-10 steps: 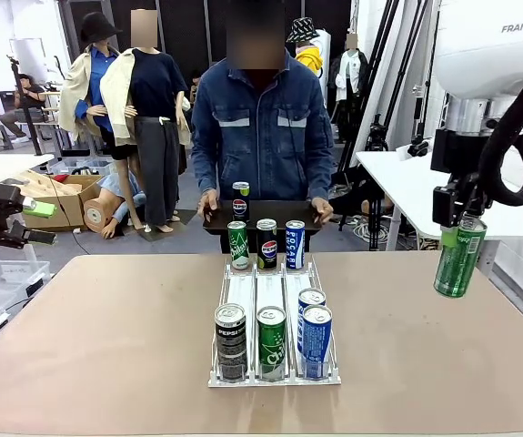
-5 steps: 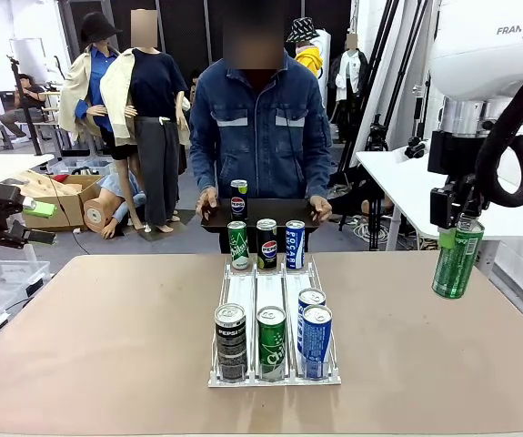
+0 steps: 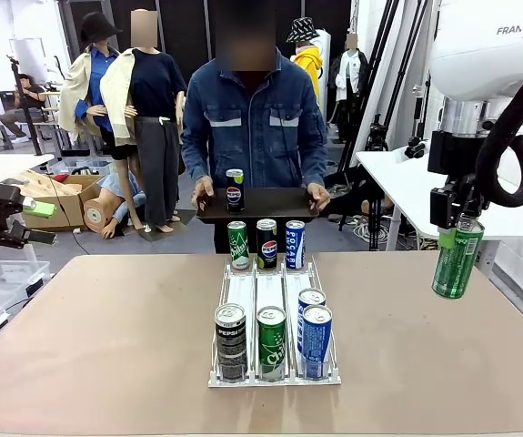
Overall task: Retrieve and hand over the desired beverage to the person.
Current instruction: Place the picked can on the Handle tray extended by the person.
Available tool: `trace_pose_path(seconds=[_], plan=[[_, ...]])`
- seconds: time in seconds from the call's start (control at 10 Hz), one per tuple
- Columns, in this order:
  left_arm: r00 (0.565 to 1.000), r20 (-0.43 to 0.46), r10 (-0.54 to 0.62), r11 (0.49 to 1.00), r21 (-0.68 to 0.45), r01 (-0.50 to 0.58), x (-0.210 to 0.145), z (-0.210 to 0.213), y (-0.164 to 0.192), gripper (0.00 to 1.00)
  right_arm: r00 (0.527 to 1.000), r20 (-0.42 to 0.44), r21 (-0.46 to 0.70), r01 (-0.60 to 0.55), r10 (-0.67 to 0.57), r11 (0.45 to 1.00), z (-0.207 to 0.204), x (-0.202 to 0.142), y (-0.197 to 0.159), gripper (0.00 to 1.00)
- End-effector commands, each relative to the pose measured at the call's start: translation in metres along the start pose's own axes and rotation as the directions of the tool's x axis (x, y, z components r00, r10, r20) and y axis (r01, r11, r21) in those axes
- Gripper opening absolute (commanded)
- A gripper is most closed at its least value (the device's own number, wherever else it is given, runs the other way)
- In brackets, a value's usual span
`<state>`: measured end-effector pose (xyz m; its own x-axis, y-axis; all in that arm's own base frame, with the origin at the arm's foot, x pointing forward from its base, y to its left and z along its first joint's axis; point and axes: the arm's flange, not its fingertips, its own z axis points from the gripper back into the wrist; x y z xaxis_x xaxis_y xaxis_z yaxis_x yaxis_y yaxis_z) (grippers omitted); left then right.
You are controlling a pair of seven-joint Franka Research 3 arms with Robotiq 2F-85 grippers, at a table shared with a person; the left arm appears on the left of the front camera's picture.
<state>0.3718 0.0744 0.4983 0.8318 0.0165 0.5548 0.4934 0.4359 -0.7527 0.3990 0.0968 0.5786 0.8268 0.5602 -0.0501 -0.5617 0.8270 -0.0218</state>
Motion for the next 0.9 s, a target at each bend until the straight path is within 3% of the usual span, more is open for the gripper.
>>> trace_pose_path(seconds=[0.0,0.8], plan=[[1.0,-0.006,-0.007,1.0,0.002,0.007,-0.0016,0.0029,-0.0008,1.0,1.0,-0.003,0.0,0.011,-0.011,1.0,0.0037,0.0003,0.0009,0.0],[1.0,-0.006,-0.007,1.0,0.002,0.007,-0.0016,0.0029,-0.0008,1.0,1.0,-0.003,0.0,0.011,-0.011,1.0,0.0037,0.0003,0.0009,0.0]])
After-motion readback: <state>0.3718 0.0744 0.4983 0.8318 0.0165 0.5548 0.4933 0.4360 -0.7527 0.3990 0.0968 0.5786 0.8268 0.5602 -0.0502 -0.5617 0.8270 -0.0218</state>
